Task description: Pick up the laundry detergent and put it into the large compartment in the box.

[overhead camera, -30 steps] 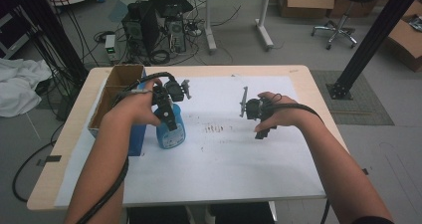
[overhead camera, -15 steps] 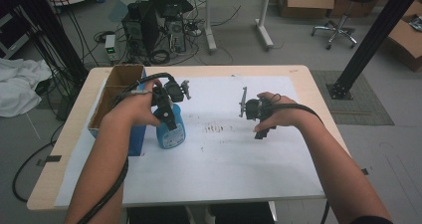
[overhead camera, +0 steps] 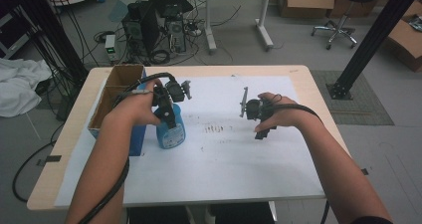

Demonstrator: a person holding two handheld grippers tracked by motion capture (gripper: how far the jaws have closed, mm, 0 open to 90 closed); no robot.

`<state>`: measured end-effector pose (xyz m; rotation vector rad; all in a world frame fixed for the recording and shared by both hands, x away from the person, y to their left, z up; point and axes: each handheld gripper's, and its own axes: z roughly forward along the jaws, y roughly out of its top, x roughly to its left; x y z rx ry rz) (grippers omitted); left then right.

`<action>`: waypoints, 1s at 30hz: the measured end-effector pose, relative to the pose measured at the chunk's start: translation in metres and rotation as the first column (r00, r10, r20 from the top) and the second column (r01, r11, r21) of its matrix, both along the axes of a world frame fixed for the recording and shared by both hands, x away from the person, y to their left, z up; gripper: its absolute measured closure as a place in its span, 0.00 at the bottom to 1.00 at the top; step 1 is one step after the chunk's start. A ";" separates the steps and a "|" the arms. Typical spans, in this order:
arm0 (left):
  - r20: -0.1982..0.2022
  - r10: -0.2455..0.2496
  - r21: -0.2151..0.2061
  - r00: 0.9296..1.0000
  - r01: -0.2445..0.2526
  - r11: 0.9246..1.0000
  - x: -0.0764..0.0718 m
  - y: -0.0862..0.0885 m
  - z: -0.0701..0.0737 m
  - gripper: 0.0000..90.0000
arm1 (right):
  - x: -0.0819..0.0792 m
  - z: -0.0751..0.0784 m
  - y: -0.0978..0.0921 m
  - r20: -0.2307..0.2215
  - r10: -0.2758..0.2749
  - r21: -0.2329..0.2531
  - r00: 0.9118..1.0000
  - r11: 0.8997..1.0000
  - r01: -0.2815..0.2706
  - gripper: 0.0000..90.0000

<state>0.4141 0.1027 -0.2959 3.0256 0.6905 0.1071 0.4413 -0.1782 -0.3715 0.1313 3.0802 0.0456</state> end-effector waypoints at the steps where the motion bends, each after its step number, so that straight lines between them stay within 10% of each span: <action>1: -0.001 -0.003 0.009 1.000 0.003 1.000 0.001 0.000 0.000 0.40 | 0.000 0.000 0.000 0.000 -0.001 0.000 1.000 1.000 0.001 0.18; 22: -0.044 0.009 -0.030 0.999 -0.011 1.000 0.000 0.000 0.006 0.43 | -0.003 0.004 0.000 0.008 -0.002 0.005 1.000 1.000 0.002 0.18; 30: -0.031 0.080 -0.045 0.996 -0.081 0.996 -0.007 0.000 0.052 0.43 | -0.005 0.007 0.001 0.012 0.006 0.013 1.000 1.000 -0.007 0.18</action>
